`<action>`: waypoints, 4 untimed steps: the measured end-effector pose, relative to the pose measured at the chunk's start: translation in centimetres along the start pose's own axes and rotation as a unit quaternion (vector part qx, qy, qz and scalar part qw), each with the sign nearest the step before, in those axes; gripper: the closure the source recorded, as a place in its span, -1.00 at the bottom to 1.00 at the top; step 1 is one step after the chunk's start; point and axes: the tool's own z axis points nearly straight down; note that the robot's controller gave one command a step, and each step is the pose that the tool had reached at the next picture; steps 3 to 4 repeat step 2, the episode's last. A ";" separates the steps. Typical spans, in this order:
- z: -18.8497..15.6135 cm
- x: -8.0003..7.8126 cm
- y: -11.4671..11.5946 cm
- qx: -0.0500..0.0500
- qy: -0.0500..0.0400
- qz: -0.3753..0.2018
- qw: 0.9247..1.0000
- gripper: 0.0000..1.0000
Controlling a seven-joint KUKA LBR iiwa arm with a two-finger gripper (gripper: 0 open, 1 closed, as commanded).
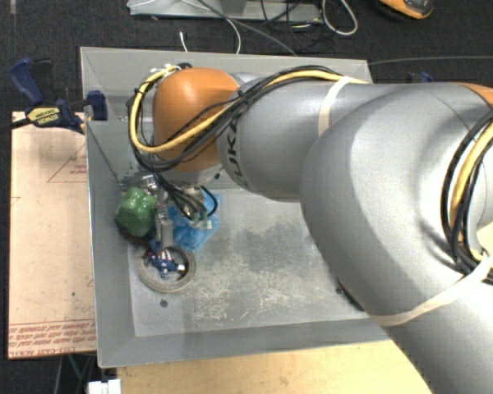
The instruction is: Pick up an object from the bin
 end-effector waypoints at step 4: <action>-1.3 0.1 0.0 0.000 0.001 0.000 1.000 1.00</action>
Offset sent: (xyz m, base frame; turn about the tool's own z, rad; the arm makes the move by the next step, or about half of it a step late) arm -0.0001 0.0000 0.0217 0.0000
